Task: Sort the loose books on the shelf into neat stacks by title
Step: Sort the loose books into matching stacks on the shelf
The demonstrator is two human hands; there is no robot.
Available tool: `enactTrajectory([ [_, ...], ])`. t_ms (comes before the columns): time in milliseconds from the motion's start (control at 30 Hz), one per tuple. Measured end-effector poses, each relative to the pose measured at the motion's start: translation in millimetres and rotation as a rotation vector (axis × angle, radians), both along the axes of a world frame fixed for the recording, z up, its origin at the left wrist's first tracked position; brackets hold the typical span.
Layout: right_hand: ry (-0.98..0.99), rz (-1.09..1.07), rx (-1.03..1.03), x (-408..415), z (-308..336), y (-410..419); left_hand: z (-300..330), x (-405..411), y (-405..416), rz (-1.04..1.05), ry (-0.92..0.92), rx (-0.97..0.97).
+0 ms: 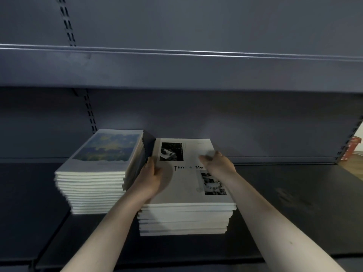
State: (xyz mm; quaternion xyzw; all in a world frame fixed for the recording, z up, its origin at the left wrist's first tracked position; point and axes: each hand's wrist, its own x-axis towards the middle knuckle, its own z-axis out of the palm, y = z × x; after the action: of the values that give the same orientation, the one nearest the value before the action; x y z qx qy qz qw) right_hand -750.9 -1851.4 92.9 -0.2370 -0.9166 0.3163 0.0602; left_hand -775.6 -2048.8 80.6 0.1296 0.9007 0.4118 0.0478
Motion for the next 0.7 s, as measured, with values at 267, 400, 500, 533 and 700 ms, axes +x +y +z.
enactTrajectory([
  [267,-0.028,0.03,-0.083,-4,1,-2,-1,-1,1,-0.005,-0.004,0.012],
  [400,-0.05,0.025,-0.096,-10,0,-1,0,-1,1,-0.007,-0.02,0.017],
  [500,-0.061,0.018,-0.085,-14,0,-2,0,-4,0,-0.024,-0.038,0.05],
  [533,-0.063,0.016,-0.084,-16,0,-2,0,-5,0,-0.027,-0.041,0.058],
  [700,-0.046,0.012,-0.12,-19,2,-1,-1,-10,-2,-0.017,-0.102,0.127],
])
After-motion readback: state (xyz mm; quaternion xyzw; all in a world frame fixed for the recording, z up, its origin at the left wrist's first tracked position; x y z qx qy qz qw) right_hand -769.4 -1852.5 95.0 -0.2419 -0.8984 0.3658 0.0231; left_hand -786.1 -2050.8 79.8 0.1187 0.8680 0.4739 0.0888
